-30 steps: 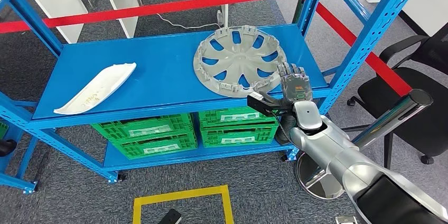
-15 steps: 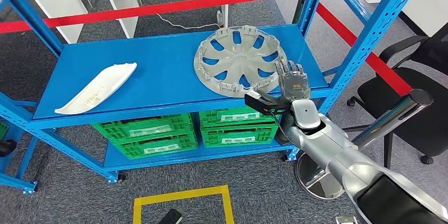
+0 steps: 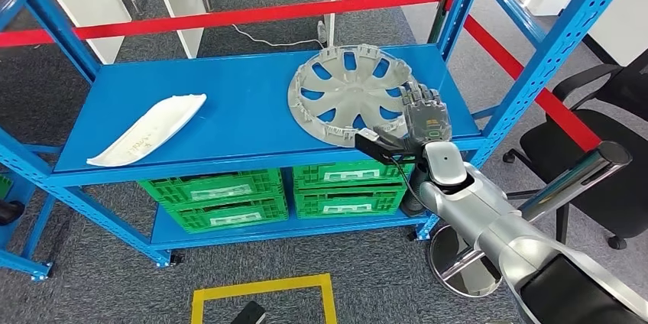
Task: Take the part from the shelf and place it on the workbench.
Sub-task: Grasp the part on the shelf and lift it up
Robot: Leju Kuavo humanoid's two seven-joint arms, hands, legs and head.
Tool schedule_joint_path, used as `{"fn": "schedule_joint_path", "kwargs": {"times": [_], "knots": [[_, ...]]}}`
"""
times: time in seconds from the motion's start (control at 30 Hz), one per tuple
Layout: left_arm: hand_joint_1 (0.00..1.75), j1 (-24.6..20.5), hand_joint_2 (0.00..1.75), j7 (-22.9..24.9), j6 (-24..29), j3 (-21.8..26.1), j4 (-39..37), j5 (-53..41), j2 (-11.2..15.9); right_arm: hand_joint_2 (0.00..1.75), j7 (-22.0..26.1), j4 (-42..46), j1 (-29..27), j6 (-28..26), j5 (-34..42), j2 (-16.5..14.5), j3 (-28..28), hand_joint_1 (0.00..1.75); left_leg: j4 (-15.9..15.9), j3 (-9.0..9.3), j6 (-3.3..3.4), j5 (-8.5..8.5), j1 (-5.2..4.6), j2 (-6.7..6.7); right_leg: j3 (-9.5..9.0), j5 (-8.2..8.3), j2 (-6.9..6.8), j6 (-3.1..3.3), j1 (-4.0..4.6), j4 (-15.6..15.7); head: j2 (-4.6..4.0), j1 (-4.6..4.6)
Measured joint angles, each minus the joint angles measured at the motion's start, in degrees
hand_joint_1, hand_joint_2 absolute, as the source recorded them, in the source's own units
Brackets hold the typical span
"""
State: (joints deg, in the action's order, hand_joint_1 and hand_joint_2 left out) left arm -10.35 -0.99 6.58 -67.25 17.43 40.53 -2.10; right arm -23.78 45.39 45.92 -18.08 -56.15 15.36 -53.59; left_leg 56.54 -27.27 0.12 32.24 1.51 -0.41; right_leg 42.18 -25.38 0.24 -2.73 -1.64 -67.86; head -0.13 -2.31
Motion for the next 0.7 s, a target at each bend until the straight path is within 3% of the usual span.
{"fn": "schedule_joint_path", "kwargs": {"times": [0.03, 0.07, 0.1, 0.17, 0.23, 0.3, 0.37, 0.4, 0.43, 0.47, 0.5, 0.57, 0.63, 0.7], "knots": [[0.00, 0.0, 0.00, 0.0, 0.0, 0.0, 0.0, 0.0, 0.0, 0.00, 0.0, 0.1, 0.0, 0.0, 0.0, 0.0, 0.0, 0.00, 0.1, 0.49, -0.50, 0.54, 0.23, -0.02, -1.21, 1.72, 0.00, -0.34, 0.02, 3.1, 0.00, -0.07], [0.00, -0.1, 0.00, 0.0, 0.0, 0.0, 0.0, 0.0, 0.0, 0.00, 0.0, 0.1, 0.0, 0.1, 0.0, 0.1, 0.0, 0.00, 0.3, 0.69, -1.03, 1.05, 0.37, 0.00, -2.15, 2.41, -0.05, -0.11, 0.15, 5.6, 0.00, -0.28], [0.00, -0.2, 0.00, -0.1, 0.0, 0.0, 0.0, 0.0, 0.0, 0.00, 0.0, 0.2, 0.0, 0.2, 0.0, 0.1, 0.0, 0.00, 0.5, 0.75, -1.51, 1.45, 0.39, 0.03, -2.51, 2.37, -0.07, 0.48, 0.32, 6.8, 0.00, -0.44], [0.00, -0.1, 0.00, -0.1, 0.0, 0.0, 0.0, 0.0, 0.0, 0.00, 0.0, 0.3, -0.2, 0.3, 0.0, 0.2, 0.0, 0.00, 0.6, 0.72, -2.22, 1.86, 0.34, 0.09, -2.50, 1.18, -0.07, 2.24, 0.58, 7.0, 0.00, -0.61], [0.00, -0.1, 0.00, -0.1, 0.0, 0.0, 0.0, -0.1, 0.0, 0.00, -0.1, 0.5, -0.4, 0.3, 0.0, 0.2, 0.0, 0.00, 1.8, 0.45, -2.62, 1.88, 0.38, 0.11, -2.88, 0.64, 0.06, 3.23, 0.49, 6.7, 0.00, -0.44], [0.00, -0.3, 0.00, -0.1, 0.0, 0.0, 0.0, -0.1, 0.0, 0.00, -0.2, 0.7, -0.3, 0.3, 0.0, 0.3, 0.1, 0.00, 7.2, -2.55, -2.75, 2.80, 0.30, 0.13, -3.76, 0.16, 0.18, 3.91, 0.52, 7.0, 0.00, -0.16], [0.00, -0.3, 0.00, -0.1, 0.0, 0.0, 0.0, -0.1, 0.0, 0.00, -0.2, 0.8, -0.5, 0.3, 0.0, 0.3, 0.0, 0.00, 14.8, -7.72, -2.61, 5.18, -0.01, 0.14, -4.68, -0.48, 0.22, 4.36, 0.83, 7.2, 0.00, 0.14], [0.00, -0.2, 0.00, -0.1, 0.0, 0.0, 0.0, -0.1, 0.0, 0.00, -0.2, 0.8, -0.6, 0.3, 0.0, 0.3, 0.0, 0.00, 17.2, -9.98, -2.44, 5.96, -0.20, 0.14, -5.18, -0.84, 0.25, 4.52, 1.06, 7.3, 0.00, 0.22], [0.00, -0.2, 0.00, -0.2, 0.0, 0.0, 0.0, -0.1, 0.0, 0.00, -0.2, 0.8, -0.7, 0.4, 0.0, 0.3, -0.1, 0.00, 17.8, -11.46, -2.13, 5.69, -0.44, 0.14, -5.73, -1.24, 0.30, 4.65, 1.30, 7.3, 0.00, 0.25], [0.00, -0.1, 0.00, -0.4, 0.0, 0.0, 0.0, -0.2, 0.0, 0.00, -0.2, 0.9, -0.8, 0.4, 0.0, 0.3, -0.1, 0.00, 16.4, -12.02, -1.64, 4.01, -0.75, 0.13, -6.40, -1.66, 0.37, 4.75, 1.58, 7.3, 0.00, 0.31], [0.00, -0.1, 0.00, -0.5, 0.0, 0.0, 0.0, -0.2, 0.0, 0.00, -0.2, 1.0, -0.8, 0.4, 0.0, 0.3, -0.1, 0.00, 13.5, -11.77, -0.97, 1.18, -1.14, 0.12, -7.13, -2.11, 0.42, 4.84, 1.85, 7.3, 0.00, 0.36], [0.00, -0.1, 0.00, -0.8, 0.0, 0.0, 0.0, -0.2, 0.1, 0.00, -0.2, 1.2, -0.7, 0.4, 0.0, 0.3, 0.0, 0.00, 7.3, -10.51, 0.87, -4.30, -2.10, 0.06, -8.38, -2.86, 0.46, 4.91, 2.13, 7.6, 0.00, 0.22], [0.00, -0.1, 0.00, -1.0, 0.0, 0.0, 0.0, -0.2, 0.2, 0.00, -0.2, 1.3, -0.7, 0.5, 0.0, 0.3, -0.1, 0.00, 3.9, -9.78, 2.13, -6.24, -2.75, 0.04, -8.84, -3.22, 0.52, 4.54, 1.94, 8.0, 0.00, 0.17], [0.00, -0.1, 0.00, -1.1, 0.0, 0.0, 0.0, -0.1, 0.2, 0.00, -0.2, 1.4, -0.8, 0.6, 0.0, 0.3, -0.1, 0.00, 2.6, -9.47, 1.23, -6.43, -2.82, 0.05, -8.88, -3.58, 0.52, 4.23, 1.82, 8.0, 0.00, 0.38]]}}
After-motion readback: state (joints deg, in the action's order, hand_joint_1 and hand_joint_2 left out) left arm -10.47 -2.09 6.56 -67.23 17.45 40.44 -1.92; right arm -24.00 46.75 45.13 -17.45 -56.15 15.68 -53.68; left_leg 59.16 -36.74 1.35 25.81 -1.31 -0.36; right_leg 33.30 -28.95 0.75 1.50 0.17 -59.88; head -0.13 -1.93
